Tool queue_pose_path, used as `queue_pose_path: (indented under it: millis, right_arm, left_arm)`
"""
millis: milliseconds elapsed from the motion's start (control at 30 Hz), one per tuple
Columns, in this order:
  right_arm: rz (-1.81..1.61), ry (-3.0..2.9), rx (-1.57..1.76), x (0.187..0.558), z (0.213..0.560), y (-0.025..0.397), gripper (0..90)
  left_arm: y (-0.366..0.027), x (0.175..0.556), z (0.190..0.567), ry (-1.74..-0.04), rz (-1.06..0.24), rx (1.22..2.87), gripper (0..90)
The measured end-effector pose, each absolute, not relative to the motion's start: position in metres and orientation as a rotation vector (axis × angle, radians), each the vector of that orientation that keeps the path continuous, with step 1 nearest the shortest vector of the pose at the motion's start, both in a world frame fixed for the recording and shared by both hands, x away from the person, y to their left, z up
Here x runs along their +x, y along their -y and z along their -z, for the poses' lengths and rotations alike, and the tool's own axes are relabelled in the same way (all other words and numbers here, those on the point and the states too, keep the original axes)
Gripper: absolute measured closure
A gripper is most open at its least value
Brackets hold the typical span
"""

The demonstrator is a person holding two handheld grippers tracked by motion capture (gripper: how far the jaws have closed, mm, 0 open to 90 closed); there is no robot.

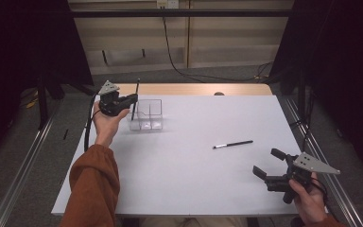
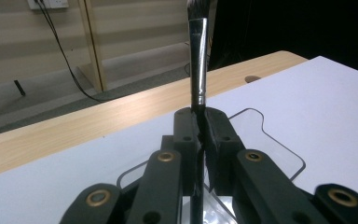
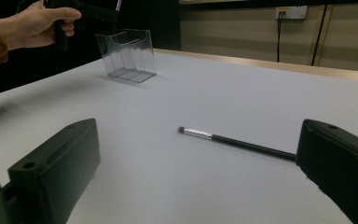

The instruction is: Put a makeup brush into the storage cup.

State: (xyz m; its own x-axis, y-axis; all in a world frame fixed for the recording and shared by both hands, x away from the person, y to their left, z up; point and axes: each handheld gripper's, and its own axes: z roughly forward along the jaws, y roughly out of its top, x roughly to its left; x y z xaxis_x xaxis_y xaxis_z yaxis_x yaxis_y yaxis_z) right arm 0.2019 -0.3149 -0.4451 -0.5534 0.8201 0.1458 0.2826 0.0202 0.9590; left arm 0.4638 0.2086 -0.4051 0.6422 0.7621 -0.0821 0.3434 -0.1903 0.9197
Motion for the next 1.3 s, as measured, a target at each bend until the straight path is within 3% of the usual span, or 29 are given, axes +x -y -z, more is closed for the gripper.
queue_pose_path:
  millis: [733, 967, 1300]
  right_arm:
    - [-1.556, -1.848, 1.12, 0.2023, 0.4453, 0.3149, 0.0]
    - [-1.555, -1.849, 1.12, 0.2022, 0.4452, 0.3148, 0.0]
    - [-1.557, -1.847, 1.12, 0.2022, 0.4451, 0.3149, 0.0]
  left_arm:
    - [-0.2127, 0.4633, 0.4129, -0.911, -0.474, 1.794, 83.3]
    - [-0.2117, 0.4628, 0.4124, -0.902, -0.469, 1.782, 71.3]
    - [-0.2104, 0.4598, 0.409, -0.919, -0.496, 1.758, 42.1]
